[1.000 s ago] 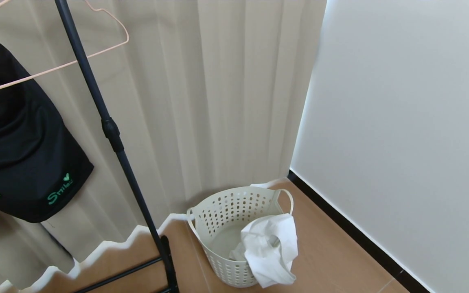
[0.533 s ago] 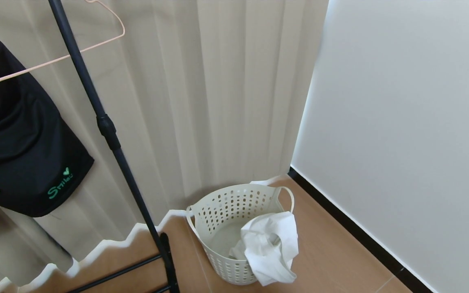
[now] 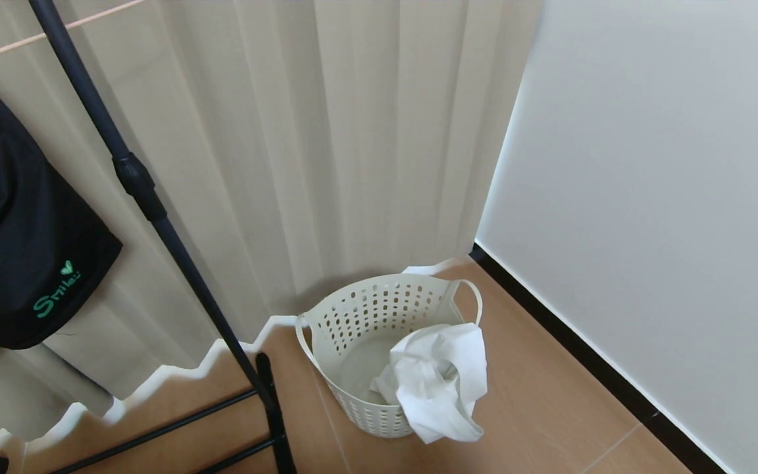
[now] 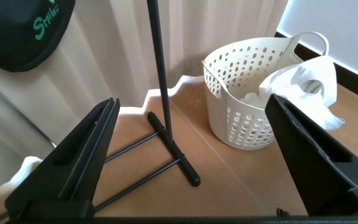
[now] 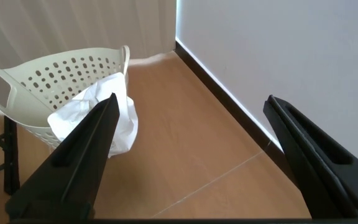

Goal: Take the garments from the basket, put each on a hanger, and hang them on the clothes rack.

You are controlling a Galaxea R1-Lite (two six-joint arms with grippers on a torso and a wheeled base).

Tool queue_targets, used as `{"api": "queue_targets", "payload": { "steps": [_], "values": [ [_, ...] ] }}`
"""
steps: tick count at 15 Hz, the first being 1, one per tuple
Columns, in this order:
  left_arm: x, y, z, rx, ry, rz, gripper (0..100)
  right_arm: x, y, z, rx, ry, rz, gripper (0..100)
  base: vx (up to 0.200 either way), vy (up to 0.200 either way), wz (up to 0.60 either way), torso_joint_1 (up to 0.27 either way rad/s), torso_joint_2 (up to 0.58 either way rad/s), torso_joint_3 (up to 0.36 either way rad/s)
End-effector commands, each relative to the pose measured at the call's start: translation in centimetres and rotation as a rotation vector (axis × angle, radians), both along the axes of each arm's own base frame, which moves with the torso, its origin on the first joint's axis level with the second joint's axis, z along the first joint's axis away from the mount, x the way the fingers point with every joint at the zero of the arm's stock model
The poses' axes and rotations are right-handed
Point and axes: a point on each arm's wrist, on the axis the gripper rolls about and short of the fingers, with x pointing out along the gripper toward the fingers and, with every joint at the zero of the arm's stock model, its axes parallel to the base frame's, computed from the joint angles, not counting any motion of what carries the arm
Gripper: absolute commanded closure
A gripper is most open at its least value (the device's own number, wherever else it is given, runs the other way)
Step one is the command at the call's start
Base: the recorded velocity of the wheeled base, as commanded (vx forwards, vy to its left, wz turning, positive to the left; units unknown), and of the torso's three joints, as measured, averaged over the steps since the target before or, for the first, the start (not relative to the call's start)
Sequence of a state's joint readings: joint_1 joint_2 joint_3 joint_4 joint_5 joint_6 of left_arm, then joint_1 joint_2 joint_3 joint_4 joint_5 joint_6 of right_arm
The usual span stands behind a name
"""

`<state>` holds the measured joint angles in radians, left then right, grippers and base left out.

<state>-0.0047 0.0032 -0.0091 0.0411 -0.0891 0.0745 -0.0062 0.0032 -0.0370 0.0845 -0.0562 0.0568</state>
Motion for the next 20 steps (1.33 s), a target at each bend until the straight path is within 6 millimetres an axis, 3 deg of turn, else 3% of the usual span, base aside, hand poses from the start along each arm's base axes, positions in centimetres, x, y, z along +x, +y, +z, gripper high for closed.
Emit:
{"api": "queue_targets", "payload": {
  "steps": [1,20],
  "values": [
    [0.01,0.0,0.0,0.001,0.002,0.0,0,0.01,0.0,0.0,0.0,0.002,-0.001,0,0.0,0.0,0.0,0.007,0.0,-0.198],
    [0.01,0.0,0.0,-0.002,0.002,0.0,0,0.01,-0.01,0.0,0.004,0.001,-0.005,0,0.0,0.0,0.0,0.004,0.0,-0.195]
  ]
}}
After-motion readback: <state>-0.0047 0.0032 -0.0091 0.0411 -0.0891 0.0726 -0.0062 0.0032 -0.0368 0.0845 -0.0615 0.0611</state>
